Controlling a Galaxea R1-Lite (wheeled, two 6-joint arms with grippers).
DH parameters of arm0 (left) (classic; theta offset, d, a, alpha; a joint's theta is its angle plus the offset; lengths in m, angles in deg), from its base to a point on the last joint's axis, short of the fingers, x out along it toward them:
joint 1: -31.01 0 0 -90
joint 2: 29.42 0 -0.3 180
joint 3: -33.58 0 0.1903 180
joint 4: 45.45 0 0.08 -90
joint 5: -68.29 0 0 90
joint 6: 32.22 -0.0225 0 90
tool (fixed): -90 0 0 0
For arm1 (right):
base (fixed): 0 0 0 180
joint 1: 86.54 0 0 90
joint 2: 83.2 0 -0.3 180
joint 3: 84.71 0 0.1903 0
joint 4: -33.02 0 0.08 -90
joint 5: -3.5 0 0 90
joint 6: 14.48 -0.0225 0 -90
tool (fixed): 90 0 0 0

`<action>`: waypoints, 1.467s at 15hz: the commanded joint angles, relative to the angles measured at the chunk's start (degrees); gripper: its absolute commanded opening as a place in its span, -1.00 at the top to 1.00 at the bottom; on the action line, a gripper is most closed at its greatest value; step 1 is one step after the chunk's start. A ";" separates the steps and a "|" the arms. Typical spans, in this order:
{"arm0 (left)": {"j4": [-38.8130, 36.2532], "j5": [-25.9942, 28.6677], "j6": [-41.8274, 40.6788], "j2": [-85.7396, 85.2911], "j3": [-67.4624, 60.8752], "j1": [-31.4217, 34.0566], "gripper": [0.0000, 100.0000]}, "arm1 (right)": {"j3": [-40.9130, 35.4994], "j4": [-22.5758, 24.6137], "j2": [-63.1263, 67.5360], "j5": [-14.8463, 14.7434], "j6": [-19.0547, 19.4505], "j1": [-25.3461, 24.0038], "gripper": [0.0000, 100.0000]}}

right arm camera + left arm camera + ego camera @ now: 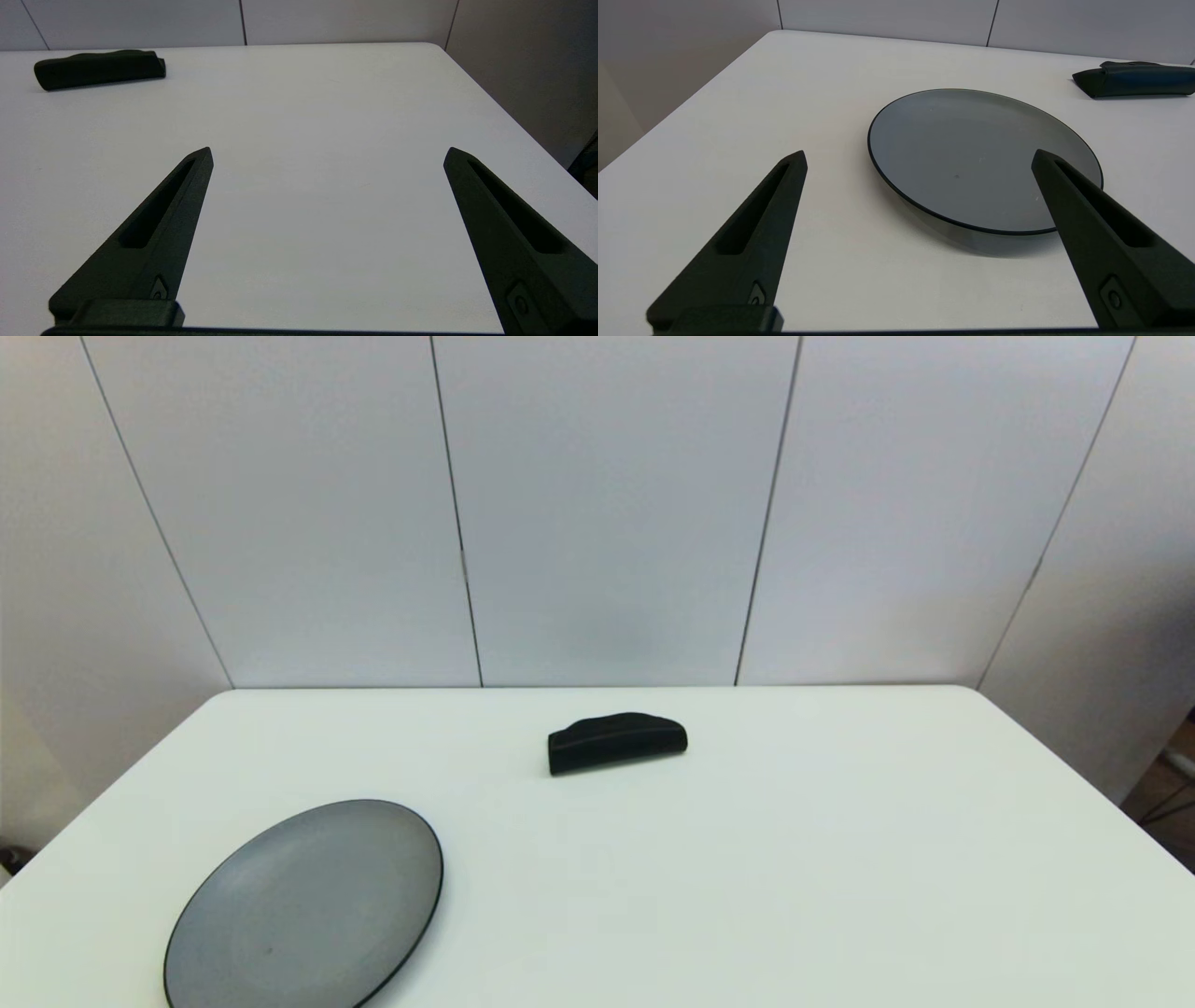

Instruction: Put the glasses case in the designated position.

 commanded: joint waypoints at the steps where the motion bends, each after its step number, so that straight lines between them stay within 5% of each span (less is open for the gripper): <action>1: 0.00 -0.05 0.03 -0.02 0.00 0.02 -1.00 | -0.01 0.02 0.00 0.03 -0.02 -0.03 -1.00; 9: 0.88 0.30 -6.39 5.51 2.99 -0.15 -1.00 | -0.01 0.02 0.00 0.03 -0.02 0.06 -1.00; 16: 1.05 1.09 -13.24 37.24 29.44 2.75 -1.00 | -0.01 0.02 0.00 -0.06 -0.02 -0.03 -1.00; 22: 3.25 8.13 -17.90 65.37 59.33 6.70 -1.00 | -0.01 0.02 0.00 -0.06 -0.02 -0.03 -1.00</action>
